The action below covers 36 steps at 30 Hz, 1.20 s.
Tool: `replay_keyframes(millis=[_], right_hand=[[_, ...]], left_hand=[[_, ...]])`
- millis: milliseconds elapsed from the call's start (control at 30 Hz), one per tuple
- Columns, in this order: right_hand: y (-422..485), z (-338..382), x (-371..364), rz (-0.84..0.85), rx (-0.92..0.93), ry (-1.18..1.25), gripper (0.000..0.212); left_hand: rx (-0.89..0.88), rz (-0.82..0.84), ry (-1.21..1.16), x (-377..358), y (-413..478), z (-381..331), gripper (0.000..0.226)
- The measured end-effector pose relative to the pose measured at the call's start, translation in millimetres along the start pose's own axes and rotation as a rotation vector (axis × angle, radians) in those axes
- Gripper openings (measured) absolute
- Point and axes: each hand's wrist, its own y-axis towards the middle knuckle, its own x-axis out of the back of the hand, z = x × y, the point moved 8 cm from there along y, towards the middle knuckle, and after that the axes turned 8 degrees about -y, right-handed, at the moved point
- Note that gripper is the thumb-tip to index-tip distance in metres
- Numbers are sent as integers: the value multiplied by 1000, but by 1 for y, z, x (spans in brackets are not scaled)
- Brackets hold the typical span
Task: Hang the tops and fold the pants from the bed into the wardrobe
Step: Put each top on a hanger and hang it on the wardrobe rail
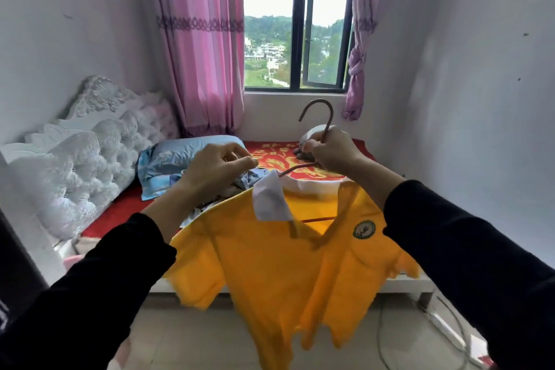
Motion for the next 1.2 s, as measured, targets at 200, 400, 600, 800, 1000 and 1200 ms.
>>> replay_keyframes(millis=[200,400,600,800,1000,1200], right_hand=[[-13,25,-2,52,86,91,28],[-14,11,31,-142,122,-28,36],[-25,-35,-9,24,-152,-443,47],[-40,-19,-54,195,11,-128,32],[-10,3,-5,-135,133,-163,39],[7,78,-41,-56,428,-295,39]], left_hand=[[-44,185,336,-35,5,4,40],[-121,-121,416,-4,11,4,22],[-162,-274,412,18,4,5,21],[-147,-340,393,42,-1,12,19],[-62,-332,197,61,-7,33,17],[-61,-360,160,75,-13,27,16]])
